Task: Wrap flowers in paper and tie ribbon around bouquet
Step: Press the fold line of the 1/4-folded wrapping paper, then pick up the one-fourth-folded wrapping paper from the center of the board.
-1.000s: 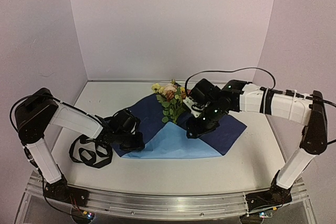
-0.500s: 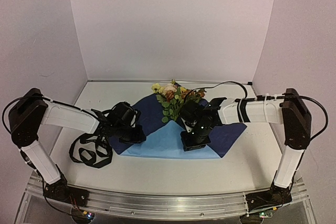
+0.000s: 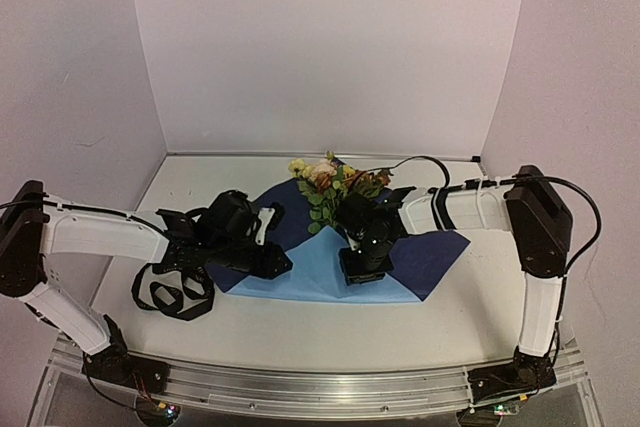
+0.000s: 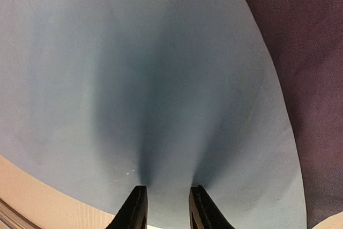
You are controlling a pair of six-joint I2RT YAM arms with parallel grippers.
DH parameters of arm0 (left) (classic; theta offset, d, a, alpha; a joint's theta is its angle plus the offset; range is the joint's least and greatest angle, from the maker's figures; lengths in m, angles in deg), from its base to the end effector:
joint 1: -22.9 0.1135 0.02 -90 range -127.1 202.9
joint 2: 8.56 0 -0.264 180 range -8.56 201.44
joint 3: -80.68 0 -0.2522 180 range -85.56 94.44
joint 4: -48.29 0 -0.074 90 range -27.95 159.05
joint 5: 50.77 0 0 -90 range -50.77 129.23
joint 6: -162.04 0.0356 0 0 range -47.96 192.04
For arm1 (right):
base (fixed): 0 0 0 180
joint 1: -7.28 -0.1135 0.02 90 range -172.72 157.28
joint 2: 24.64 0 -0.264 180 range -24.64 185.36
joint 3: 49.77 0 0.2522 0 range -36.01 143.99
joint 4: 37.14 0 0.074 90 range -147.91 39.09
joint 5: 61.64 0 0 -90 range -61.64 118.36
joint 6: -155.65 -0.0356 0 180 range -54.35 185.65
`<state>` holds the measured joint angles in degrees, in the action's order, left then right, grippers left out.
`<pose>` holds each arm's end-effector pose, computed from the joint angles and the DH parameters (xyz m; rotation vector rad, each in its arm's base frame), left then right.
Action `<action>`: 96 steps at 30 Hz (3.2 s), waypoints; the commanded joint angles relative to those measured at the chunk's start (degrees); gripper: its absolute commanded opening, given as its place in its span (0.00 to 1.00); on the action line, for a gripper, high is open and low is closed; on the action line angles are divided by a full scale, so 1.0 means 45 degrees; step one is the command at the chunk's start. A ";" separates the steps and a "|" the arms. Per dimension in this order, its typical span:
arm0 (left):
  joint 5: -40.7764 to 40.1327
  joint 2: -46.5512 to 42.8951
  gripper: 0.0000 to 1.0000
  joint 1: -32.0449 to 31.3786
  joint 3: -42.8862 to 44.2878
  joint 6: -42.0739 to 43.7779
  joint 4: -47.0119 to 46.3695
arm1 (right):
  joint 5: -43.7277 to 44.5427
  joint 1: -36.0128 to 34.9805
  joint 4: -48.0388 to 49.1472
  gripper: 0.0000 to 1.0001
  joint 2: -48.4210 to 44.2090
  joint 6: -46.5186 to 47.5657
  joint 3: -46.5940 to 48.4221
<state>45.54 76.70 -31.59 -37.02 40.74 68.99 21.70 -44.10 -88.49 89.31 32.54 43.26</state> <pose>0.1766 -0.2542 0.2027 0.5591 2.4322 -0.8275 0.2440 0.3120 0.1606 -0.4962 2.9167 0.4377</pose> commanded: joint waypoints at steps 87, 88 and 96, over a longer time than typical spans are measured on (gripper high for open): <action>-0.1558 0.3341 0.00 -0.0311 -0.0970 -0.2165 -0.1620 | 0.2768 0.1223 0.4641 0.59 -0.7937 -0.5654 -0.9886; -0.1540 0.3354 0.00 -0.0312 -0.0964 -0.2140 -0.1620 | 0.2989 0.1209 0.5315 0.59 -0.7971 -0.6089 -1.0223; -0.1480 0.3395 0.00 -0.0303 -0.0914 -0.2124 -0.1620 | 0.4528 0.0999 0.8195 0.53 -0.7581 -0.9040 -1.1894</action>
<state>38.67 90.22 -33.15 -42.12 30.19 59.00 36.79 -38.93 -60.31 54.26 2.27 -6.47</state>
